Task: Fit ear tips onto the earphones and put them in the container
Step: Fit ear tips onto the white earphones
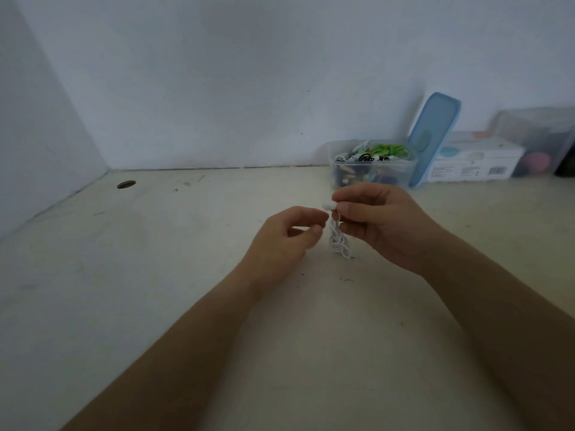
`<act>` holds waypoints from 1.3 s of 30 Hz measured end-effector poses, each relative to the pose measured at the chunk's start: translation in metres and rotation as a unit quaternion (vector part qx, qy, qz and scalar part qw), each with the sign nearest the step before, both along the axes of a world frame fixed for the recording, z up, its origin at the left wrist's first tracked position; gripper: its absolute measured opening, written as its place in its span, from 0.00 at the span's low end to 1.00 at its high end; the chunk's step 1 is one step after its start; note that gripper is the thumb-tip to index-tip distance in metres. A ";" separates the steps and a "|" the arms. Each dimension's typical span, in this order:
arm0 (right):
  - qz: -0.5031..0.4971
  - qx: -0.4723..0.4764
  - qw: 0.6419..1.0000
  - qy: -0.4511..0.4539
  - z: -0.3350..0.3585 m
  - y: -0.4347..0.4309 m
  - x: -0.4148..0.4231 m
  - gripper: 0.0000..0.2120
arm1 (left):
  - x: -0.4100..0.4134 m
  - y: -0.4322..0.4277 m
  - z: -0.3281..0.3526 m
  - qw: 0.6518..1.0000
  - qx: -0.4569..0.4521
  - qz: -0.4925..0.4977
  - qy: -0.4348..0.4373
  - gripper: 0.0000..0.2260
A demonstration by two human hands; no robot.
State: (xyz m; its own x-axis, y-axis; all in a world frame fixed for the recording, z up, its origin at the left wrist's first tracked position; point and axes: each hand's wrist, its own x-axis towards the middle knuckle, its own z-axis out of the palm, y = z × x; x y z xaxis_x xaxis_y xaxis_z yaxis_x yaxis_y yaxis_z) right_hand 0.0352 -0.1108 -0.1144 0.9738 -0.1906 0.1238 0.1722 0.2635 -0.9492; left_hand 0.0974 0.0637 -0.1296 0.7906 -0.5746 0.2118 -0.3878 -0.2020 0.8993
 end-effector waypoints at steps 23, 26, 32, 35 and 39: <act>-0.091 -0.027 0.990 0.099 0.006 0.006 0.002 0.09 | 0.004 -0.018 0.017 0.999 -0.030 0.008 0.033 0.11; -0.094 -0.001 0.986 0.134 0.013 0.002 0.007 0.10 | 0.012 -0.027 0.031 0.999 -0.033 -0.005 0.018 0.11; -0.112 0.038 0.985 0.122 0.037 -0.028 0.028 0.11 | 0.039 -0.070 0.054 0.999 -0.037 -0.018 0.029 0.08; -0.132 0.016 0.984 0.118 0.047 -0.053 0.048 0.11 | 0.063 -0.099 0.060 0.999 -0.028 -0.017 0.016 0.10; -0.185 -0.038 0.975 0.115 0.062 -0.085 0.079 0.11 | 0.100 -0.136 0.072 0.998 0.013 -0.011 -0.066 0.12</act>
State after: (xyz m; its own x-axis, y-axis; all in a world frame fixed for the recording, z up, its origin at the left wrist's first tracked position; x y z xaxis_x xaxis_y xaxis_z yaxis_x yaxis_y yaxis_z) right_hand 0.1143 -0.1963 -0.0525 0.8440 -0.5326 -0.0628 0.0220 0.1515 -0.9882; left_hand 0.1972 -0.0726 -0.0577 0.7442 -0.5978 0.2980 -0.5074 -0.2158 0.8342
